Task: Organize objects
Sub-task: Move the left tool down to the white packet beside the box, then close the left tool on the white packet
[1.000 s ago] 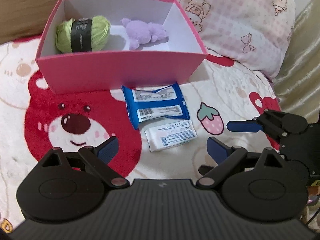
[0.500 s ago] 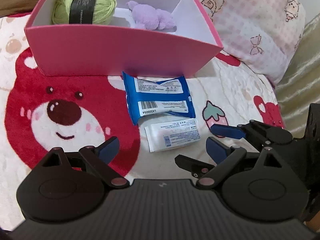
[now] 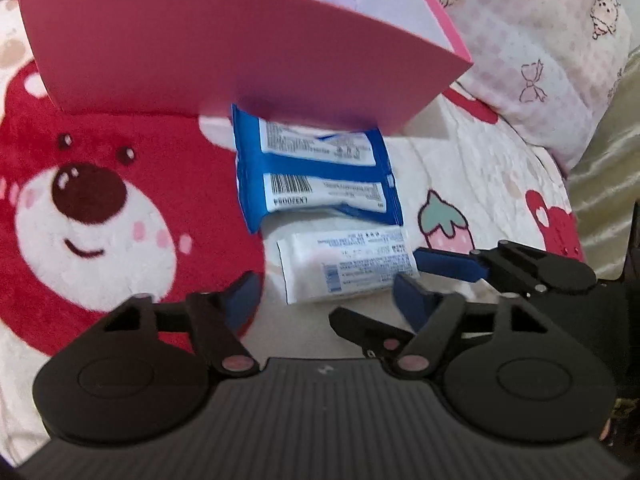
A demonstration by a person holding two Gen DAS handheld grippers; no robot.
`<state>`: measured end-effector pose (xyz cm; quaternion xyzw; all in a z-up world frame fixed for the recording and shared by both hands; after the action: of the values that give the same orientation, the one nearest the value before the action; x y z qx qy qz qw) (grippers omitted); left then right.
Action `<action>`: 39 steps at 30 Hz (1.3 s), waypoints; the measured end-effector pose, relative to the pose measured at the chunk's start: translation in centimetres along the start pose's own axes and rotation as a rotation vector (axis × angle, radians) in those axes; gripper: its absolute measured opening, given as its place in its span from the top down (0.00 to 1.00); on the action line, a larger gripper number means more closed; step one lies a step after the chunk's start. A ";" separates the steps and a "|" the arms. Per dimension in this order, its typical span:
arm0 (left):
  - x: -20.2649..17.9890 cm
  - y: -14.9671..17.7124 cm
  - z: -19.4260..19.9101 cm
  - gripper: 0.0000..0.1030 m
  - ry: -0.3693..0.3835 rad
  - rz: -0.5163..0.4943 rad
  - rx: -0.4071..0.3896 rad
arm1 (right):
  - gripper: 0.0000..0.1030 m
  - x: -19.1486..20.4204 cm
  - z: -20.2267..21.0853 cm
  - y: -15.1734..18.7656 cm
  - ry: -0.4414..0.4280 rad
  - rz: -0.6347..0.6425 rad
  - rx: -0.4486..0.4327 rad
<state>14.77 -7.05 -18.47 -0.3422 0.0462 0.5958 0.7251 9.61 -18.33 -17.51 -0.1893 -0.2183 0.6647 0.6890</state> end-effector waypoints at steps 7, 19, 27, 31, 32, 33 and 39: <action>0.5 -0.4 -0.6 0.55 0.041 0.033 0.011 | 0.35 -0.3 -0.1 0.2 0.005 -0.028 0.000; 0.8 -0.6 -1.8 0.55 0.065 0.045 0.052 | 0.32 0.5 -0.9 0.1 0.001 -0.029 0.030; 0.7 -0.5 -1.7 0.55 0.080 0.056 0.061 | 0.24 1.4 -1.7 0.1 0.015 -0.011 0.024; 0.8 -0.6 -1.8 0.55 0.081 0.067 0.066 | 0.22 1.2 -2.1 0.3 0.007 -0.019 0.001; 0.8 -0.6 -1.8 0.55 0.080 0.065 0.065 | 0.22 1.3 -2.1 0.3 0.009 -0.016 -0.002; 0.8 -0.7 -1.8 0.55 0.079 0.063 0.065 | 0.22 1.3 -2.1 0.3 0.011 -0.013 -0.003; 0.3 -0.8 -1.1 0.55 0.074 0.049 0.060 | 0.22 1.7 -1.7 0.1 0.025 -0.009 -0.006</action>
<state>15.96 -7.43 -19.12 -0.3410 0.0993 0.5985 0.7181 10.48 -16.58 -18.91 -0.1990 -0.2125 0.6583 0.6942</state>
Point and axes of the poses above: each gripper's, at about its wrist camera, not at the fingertips, and z roughly against the way its jaws point, x to its left, y to its underside, the point moved 5 cm from there along -z, roughly the way its jaws point, and after that the axes turned 2 degrees about y, right-handed, at the moved point
